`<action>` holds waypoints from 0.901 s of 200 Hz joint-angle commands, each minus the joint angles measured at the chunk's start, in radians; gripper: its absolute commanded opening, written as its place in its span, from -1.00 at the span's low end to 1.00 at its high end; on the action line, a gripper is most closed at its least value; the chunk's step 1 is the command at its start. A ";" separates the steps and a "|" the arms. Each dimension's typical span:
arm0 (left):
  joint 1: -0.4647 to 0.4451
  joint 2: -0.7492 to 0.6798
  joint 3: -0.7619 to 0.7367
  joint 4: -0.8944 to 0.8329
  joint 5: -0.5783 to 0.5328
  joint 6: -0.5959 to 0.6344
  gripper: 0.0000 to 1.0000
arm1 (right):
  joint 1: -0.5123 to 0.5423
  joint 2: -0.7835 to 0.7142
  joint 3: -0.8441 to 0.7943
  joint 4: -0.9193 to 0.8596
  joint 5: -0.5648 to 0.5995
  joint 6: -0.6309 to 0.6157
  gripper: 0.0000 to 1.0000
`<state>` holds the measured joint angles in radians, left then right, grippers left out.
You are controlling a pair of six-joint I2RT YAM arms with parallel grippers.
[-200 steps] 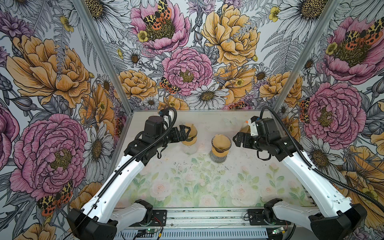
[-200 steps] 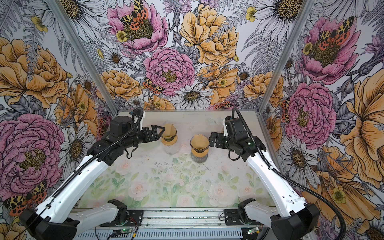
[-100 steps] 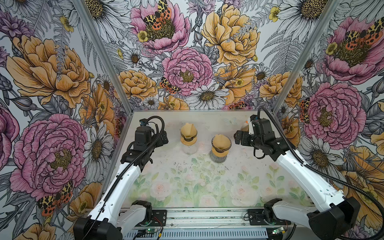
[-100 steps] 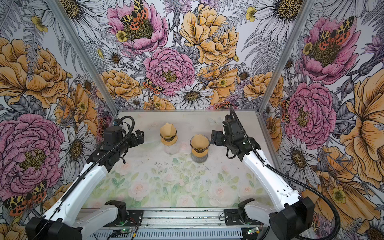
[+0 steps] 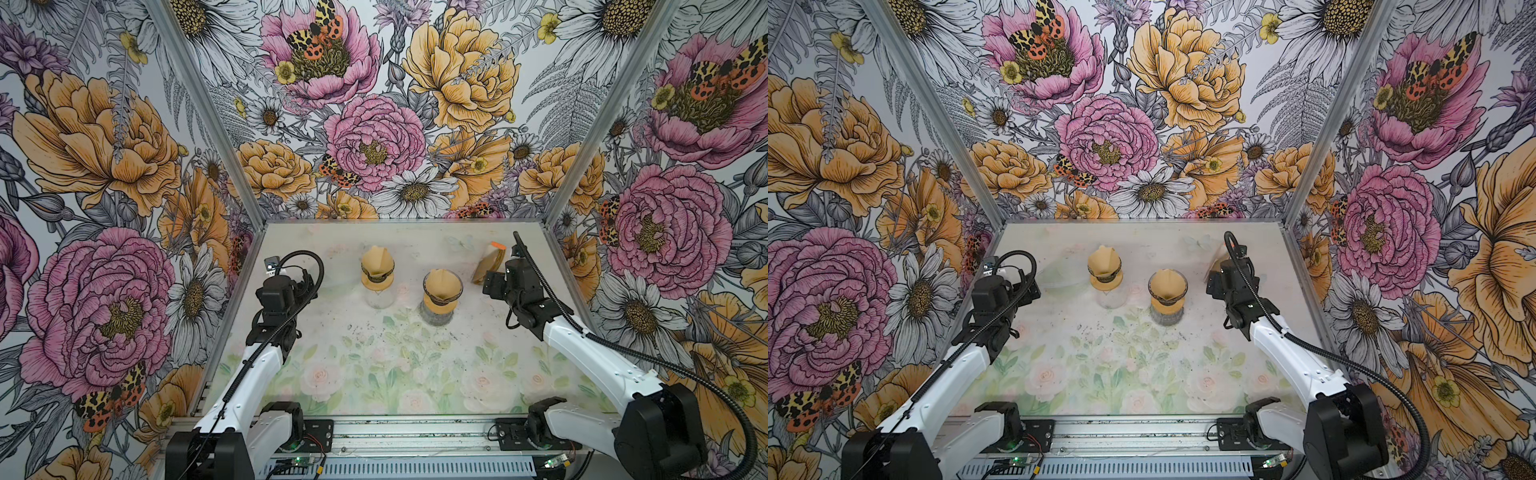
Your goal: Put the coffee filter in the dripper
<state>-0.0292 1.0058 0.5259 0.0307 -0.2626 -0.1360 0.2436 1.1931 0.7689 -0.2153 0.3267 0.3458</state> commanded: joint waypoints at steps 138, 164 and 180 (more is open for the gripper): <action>0.029 0.417 -0.144 0.784 0.011 0.102 0.98 | -0.214 0.210 -0.280 0.794 -0.061 -0.261 0.92; 0.029 0.522 -0.159 0.910 0.021 0.101 0.98 | -0.214 0.254 -0.305 0.881 -0.072 -0.265 0.90; 0.028 0.543 -0.168 0.948 0.037 0.111 0.97 | -0.214 0.273 -0.321 0.926 -0.084 -0.268 0.90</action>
<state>-0.0086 1.5173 0.3801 0.8368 -0.2646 -0.0441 0.0303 1.4425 0.4679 0.5625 0.2752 0.0956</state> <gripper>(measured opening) 0.988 0.950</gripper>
